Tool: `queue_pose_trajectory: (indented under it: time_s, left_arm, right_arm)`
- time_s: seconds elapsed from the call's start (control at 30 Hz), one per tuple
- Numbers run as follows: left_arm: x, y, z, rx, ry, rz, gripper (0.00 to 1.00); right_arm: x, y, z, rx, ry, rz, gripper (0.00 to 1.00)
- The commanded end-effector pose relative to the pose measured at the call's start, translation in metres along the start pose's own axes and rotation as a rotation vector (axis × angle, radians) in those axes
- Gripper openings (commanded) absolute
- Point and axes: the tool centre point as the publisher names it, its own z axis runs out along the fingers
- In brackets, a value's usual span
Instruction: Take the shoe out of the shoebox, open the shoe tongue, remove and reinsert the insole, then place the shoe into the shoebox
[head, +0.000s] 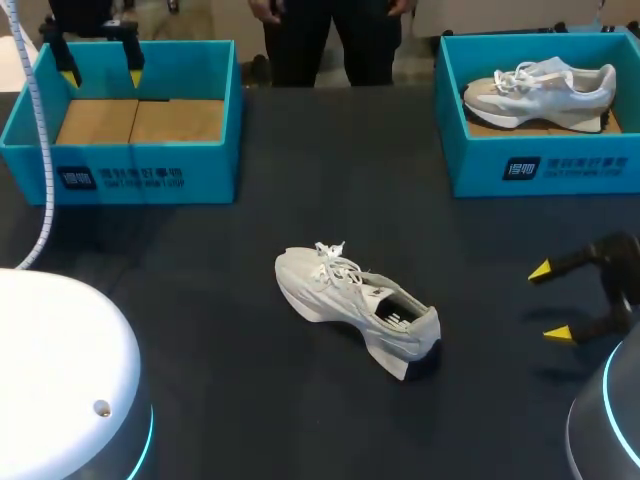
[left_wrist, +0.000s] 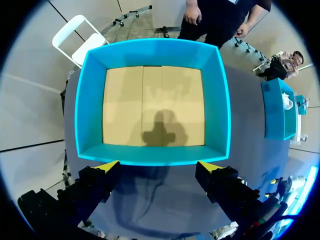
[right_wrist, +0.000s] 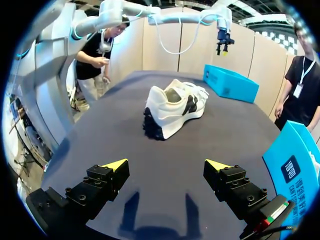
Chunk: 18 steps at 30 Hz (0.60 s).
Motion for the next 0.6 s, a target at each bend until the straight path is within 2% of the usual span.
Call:
queue_pose_trajectory:
  time_s: [0.03, 0.3, 0.6]
  left_arm:
    - [0.0, 0.0, 0.0, -0.001, -0.001, 0.0, 1.0]
    - [0.0, 0.0, 0.0, -0.001, -0.001, 0.0, 1.0]
    - [0.0, 0.0, 0.0, -0.001, -0.001, 0.0, 1.0]
  right_arm:
    - [-0.008, 0.0, 0.007, -0.01, -0.007, 0.018, 1.0]
    - [-0.013, 0.01, 0.023, 0.004, -0.078, 0.088, 1.0]
    - [-0.013, 0.016, 0.042, -0.02, -0.168, 0.15, 1.0]
